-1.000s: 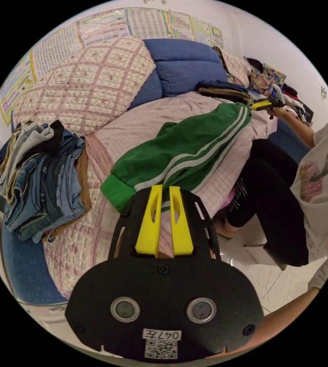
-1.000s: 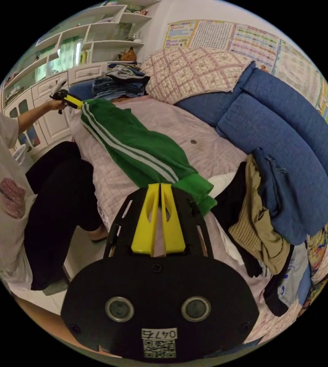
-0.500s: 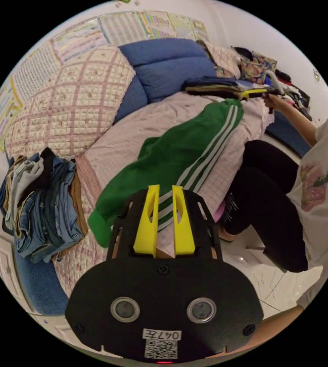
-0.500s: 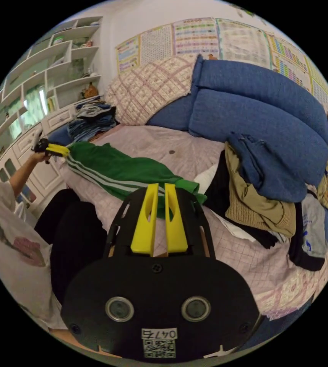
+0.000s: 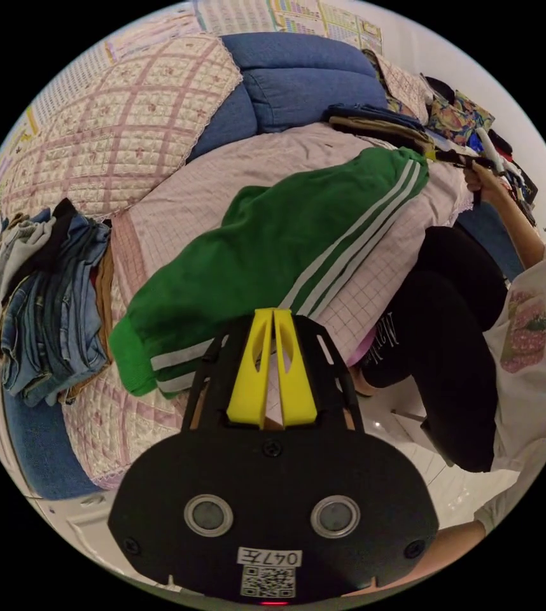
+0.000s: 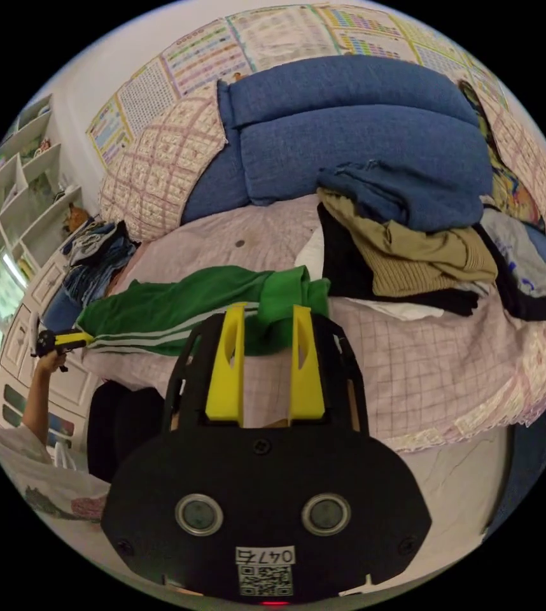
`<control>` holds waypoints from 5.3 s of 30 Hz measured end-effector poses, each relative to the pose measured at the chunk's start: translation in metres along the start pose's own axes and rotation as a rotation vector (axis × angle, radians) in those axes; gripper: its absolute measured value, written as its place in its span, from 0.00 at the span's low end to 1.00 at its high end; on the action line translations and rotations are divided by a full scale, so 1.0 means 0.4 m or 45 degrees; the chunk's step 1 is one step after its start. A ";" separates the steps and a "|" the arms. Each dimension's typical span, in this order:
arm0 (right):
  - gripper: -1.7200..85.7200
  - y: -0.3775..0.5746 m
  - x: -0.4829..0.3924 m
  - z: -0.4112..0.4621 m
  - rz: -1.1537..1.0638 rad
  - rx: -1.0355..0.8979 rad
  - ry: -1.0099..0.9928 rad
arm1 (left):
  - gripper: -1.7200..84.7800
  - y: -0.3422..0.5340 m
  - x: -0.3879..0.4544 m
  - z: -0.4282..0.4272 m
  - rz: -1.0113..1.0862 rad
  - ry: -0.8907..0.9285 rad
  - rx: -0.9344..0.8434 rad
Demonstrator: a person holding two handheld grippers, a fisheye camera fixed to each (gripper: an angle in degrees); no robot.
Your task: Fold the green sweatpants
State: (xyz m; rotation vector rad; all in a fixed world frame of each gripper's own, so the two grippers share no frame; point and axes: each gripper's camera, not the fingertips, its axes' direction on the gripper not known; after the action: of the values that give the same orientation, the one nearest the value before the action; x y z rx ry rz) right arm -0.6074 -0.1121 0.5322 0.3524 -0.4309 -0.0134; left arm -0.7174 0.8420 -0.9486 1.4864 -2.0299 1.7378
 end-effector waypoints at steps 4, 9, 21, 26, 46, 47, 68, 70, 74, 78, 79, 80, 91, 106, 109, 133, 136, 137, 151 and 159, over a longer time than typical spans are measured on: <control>0.08 0.050 0.022 -0.010 0.084 0.080 -0.017 | 0.01 -0.166 0.036 0.002 -0.159 0.047 0.143; 0.06 0.068 0.022 -0.048 0.055 0.072 0.048 | 0.01 -0.360 0.176 0.200 -0.106 -0.092 -0.033; 0.06 0.222 0.110 -0.049 0.290 0.051 -0.205 | 0.01 -0.539 0.309 0.285 -0.139 0.002 0.024; 0.01 0.223 0.087 -0.103 0.236 0.160 -0.197 | 0.01 -0.640 0.328 0.250 -0.196 0.003 0.141; 0.01 0.290 0.100 -0.187 0.126 0.164 -0.097 | 0.01 -1.120 0.512 0.344 -0.138 -0.023 0.141; 0.01 0.289 0.101 -0.189 0.132 0.162 -0.099 | 0.01 -1.147 0.506 0.341 -0.150 -0.033 0.155; 0.02 0.201 0.172 -0.253 0.203 0.110 -0.214 | 0.01 -1.585 0.277 0.715 -0.444 -0.336 -0.043; 0.07 0.196 0.185 -0.294 0.285 0.192 -0.196 | 0.01 -1.530 0.291 0.619 -0.448 -0.304 0.059; 0.13 0.179 0.199 -0.333 0.396 0.270 -0.191 | 0.01 -1.441 0.379 0.506 -0.358 -0.166 0.148; 0.14 0.111 0.209 -0.313 0.465 0.238 -0.334 | 0.01 -1.361 0.542 0.434 -0.217 0.103 0.278; 0.14 0.089 0.211 -0.304 0.498 0.223 -0.373 | 0.01 -1.359 0.590 0.435 -0.175 0.178 0.299; 0.14 0.078 0.213 -0.301 0.517 0.219 -0.386 | 0.01 -1.363 0.614 0.440 -0.154 0.213 0.303; 0.02 -0.264 -0.057 -0.499 0.246 0.306 -0.310 | 0.01 -1.486 0.611 0.814 -0.335 0.514 0.022; 0.05 -0.594 -0.960 -0.340 -0.821 -0.056 -0.060 | 0.01 -0.876 0.289 0.471 -0.790 0.564 0.388; 0.12 -0.633 -0.999 -0.354 -0.878 -0.157 -0.206 | 0.01 -0.730 0.269 0.419 -0.889 0.492 0.407; 0.06 -1.100 -1.162 -0.473 -1.060 -0.227 -0.044 | 0.01 -0.772 0.585 0.294 -0.773 0.509 0.364; 0.05 -1.142 -1.168 -0.519 -1.073 -0.208 -0.113 | 0.01 -0.939 0.611 0.284 -0.659 0.510 0.338; 0.05 -1.152 -1.167 -0.526 -1.069 -0.207 -0.126 | 0.02 -0.977 0.616 0.283 -0.635 0.497 0.330; 0.03 -1.313 -1.219 -0.569 -1.121 -0.208 -0.102 | 0.03 -1.456 0.804 0.376 -0.461 0.419 0.035; 0.02 -1.330 -1.232 -0.641 -1.190 -0.197 -0.131 | 0.01 -1.501 0.905 0.307 -0.449 0.394 0.004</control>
State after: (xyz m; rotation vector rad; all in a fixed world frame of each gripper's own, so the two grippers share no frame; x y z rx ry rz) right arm -0.9176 -0.4841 -0.0654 0.3750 -0.3322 -0.9738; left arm -0.4311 0.5988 -0.3443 1.3710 -1.5125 1.6978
